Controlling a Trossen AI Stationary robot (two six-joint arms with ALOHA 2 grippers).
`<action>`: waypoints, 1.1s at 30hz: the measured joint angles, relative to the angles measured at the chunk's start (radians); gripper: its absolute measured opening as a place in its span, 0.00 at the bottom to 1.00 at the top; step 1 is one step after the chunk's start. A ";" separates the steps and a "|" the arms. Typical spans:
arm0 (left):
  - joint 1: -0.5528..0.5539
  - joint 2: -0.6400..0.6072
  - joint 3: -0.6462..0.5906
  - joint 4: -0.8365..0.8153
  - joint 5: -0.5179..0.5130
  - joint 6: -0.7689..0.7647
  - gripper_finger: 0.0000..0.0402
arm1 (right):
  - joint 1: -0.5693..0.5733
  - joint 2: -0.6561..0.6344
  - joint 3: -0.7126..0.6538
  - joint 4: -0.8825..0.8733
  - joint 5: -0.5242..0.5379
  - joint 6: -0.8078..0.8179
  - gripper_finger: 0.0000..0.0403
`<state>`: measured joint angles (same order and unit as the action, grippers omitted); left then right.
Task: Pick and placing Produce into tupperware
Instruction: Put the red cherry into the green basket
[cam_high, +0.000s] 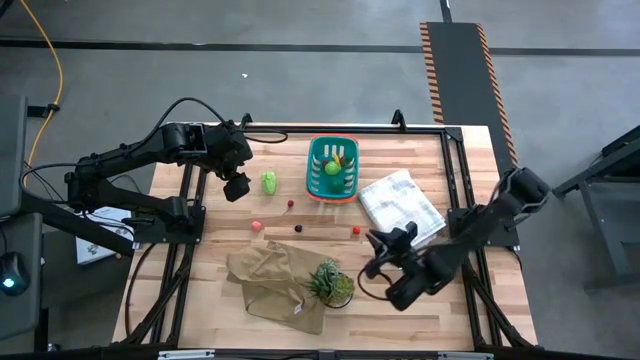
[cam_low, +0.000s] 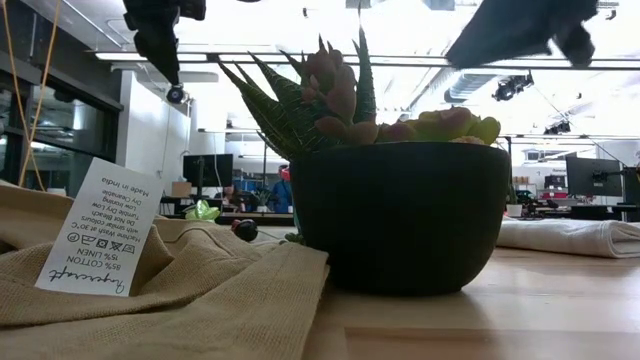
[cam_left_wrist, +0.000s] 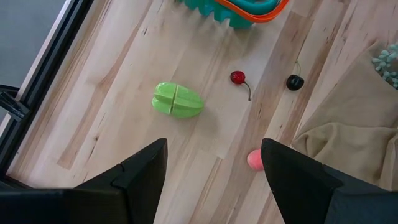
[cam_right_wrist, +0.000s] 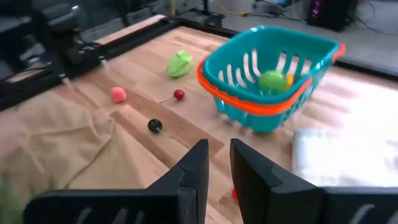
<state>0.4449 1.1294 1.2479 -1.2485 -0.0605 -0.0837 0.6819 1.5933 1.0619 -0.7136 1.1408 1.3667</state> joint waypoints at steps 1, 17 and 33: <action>0.000 0.000 0.000 0.000 0.000 0.000 0.62 | -0.007 0.031 0.007 -0.001 0.000 0.034 0.14; 0.000 0.000 0.000 0.028 0.000 0.000 0.62 | -0.072 0.294 0.017 -0.105 -0.041 0.395 0.14; 0.000 0.000 0.000 0.029 0.000 0.000 0.62 | 0.131 0.297 -0.097 -0.133 -0.064 0.534 0.14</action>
<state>0.4446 1.1290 1.2476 -1.2194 -0.0605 -0.0837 0.8124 1.8908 0.9646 -0.8464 1.0766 1.9006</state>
